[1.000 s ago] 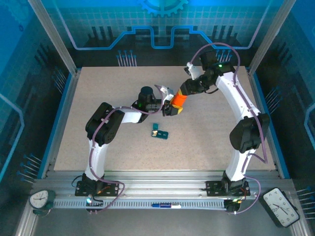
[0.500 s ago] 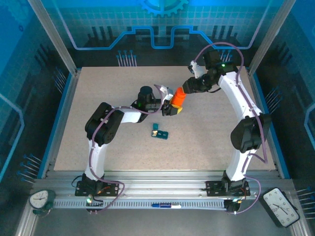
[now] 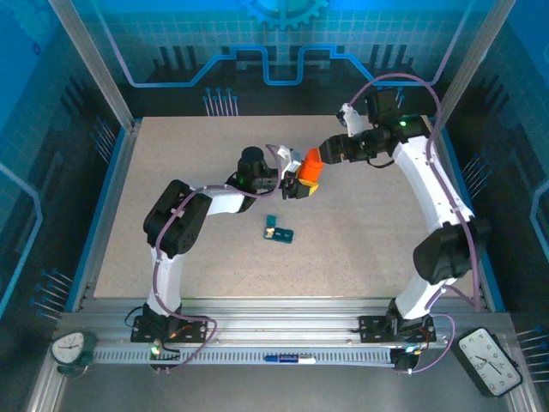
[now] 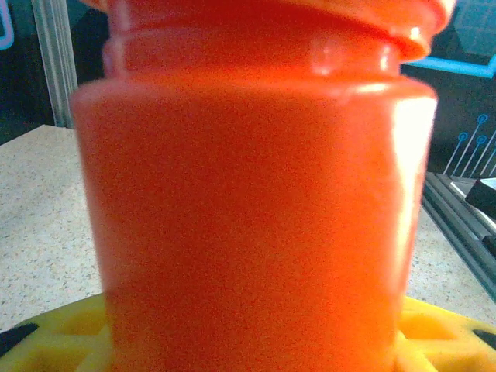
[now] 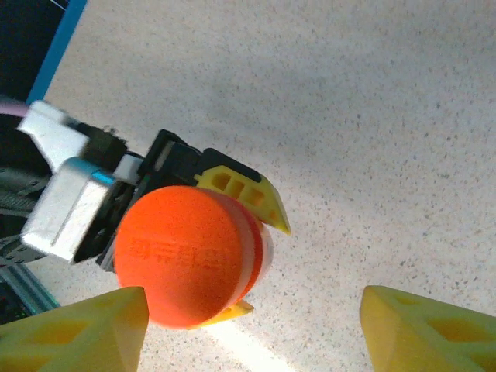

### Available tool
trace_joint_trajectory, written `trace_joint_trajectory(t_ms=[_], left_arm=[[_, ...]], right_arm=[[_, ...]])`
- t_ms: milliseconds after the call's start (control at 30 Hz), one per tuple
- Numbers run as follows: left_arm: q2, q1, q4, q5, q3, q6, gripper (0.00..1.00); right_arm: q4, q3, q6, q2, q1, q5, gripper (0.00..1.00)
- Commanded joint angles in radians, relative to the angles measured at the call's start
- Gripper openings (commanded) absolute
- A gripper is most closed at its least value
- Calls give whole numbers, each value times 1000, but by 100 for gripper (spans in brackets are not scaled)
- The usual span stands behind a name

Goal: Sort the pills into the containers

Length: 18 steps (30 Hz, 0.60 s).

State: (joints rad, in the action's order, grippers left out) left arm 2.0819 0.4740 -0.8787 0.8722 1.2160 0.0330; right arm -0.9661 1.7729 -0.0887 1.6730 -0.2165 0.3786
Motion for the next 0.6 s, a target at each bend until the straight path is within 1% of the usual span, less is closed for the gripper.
trace_joint_trajectory(t_ms=[0,167,367,567], left_arm=[[-43,2,-38,50,23,11,0],[-41,2,-34,73,36,-14,0],[-35,2,-33,95,51,-40,0],[-34,3,-27,102,55,-44,0]], right_arm=[[94,-56,45,-60,-8,17,76],[118,-81,129,-73,-49,-29,80],[86,-43,189,-35,-97,-137,81],[79,-15,195,-4,-109,-139,81]])
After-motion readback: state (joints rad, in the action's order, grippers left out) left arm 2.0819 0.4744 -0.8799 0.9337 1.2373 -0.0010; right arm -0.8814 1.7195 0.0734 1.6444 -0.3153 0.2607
